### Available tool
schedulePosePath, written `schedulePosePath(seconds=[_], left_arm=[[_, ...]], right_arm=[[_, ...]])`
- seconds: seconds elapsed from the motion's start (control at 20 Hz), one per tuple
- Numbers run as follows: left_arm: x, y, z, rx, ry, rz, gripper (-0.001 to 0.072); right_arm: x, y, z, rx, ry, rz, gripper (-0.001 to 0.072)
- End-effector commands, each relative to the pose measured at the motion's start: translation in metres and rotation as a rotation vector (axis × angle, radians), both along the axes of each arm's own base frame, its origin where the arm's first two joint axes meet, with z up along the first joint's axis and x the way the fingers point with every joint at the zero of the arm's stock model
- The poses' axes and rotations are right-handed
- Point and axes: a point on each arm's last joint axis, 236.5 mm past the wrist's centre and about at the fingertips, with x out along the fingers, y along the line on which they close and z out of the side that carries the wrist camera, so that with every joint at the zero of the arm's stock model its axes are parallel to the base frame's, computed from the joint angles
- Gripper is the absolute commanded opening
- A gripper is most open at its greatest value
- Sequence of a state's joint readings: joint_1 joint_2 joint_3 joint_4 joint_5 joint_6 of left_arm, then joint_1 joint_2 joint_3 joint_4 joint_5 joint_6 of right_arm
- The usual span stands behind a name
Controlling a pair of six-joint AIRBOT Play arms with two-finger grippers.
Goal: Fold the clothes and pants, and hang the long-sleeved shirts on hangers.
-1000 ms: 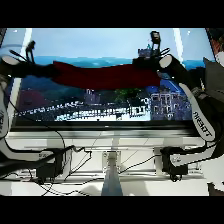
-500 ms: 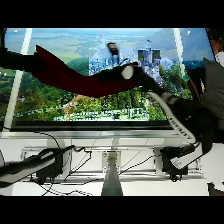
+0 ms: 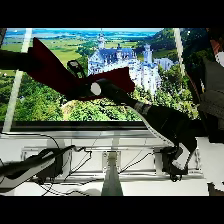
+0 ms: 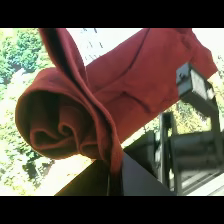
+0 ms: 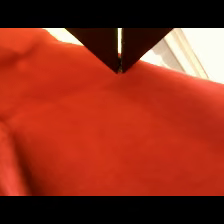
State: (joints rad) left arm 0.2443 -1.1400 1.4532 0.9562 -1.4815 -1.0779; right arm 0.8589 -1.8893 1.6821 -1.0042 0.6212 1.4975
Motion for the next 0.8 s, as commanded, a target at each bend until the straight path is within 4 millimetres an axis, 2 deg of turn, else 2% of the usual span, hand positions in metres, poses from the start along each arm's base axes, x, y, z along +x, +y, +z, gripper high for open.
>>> schedulePosePath(seconds=[0.0,0.1,0.25,0.3,0.45,0.5,0.55,0.6,0.65,0.7,0.75], left_arm=[[0.009,-0.017,-0.006,-0.057,0.017,-0.032,0.0016],[0.025,-0.052,-0.008,-0.164,0.015,-0.082,0.0016],[0.055,-0.136,-0.016,-0.332,0.004,-0.157,0.0015],[0.062,-0.168,-0.025,-0.363,0.005,-0.176,0.0015],[0.075,-0.266,-0.072,-0.376,-0.007,-0.205,0.0020],[0.077,-0.292,-0.087,-0.371,-0.021,-0.200,0.0139],[0.080,-0.314,-0.102,-0.366,-0.041,-0.186,0.0476],[0.083,-0.330,-0.111,-0.360,-0.068,-0.170,0.0693],[0.087,-0.338,-0.114,-0.356,-0.099,-0.156,0.0704],[0.089,-0.342,-0.114,-0.355,-0.118,-0.147,0.0703],[0.090,-0.341,-0.112,-0.357,-0.124,-0.144,0.0704]], right_arm=[[0.047,-0.059,-0.010,-0.140,-0.042,-0.032,0.0015],[0.085,-0.123,-0.013,-0.227,-0.017,-0.099,0.0015],[0.129,-0.227,-0.009,-0.305,0.055,-0.235,0.0015],[0.139,-0.263,-0.005,-0.322,0.082,-0.282,0.0015],[0.152,-0.355,0.002,-0.356,0.170,-0.410,0.0015],[0.154,-0.383,0.003,-0.363,0.189,-0.441,0.0014],[0.155,-0.406,0.002,-0.376,0.198,-0.451,0.0015],[0.156,-0.428,0.001,-0.385,0.206,-0.464,0.0015],[0.157,-0.447,0.001,-0.387,0.215,-0.488,0.0016],[0.158,-0.464,0.000,-0.385,0.223,-0.511,0.0072],[0.159,-0.478,-0.002,-0.386,0.228,-0.530,0.0305]])
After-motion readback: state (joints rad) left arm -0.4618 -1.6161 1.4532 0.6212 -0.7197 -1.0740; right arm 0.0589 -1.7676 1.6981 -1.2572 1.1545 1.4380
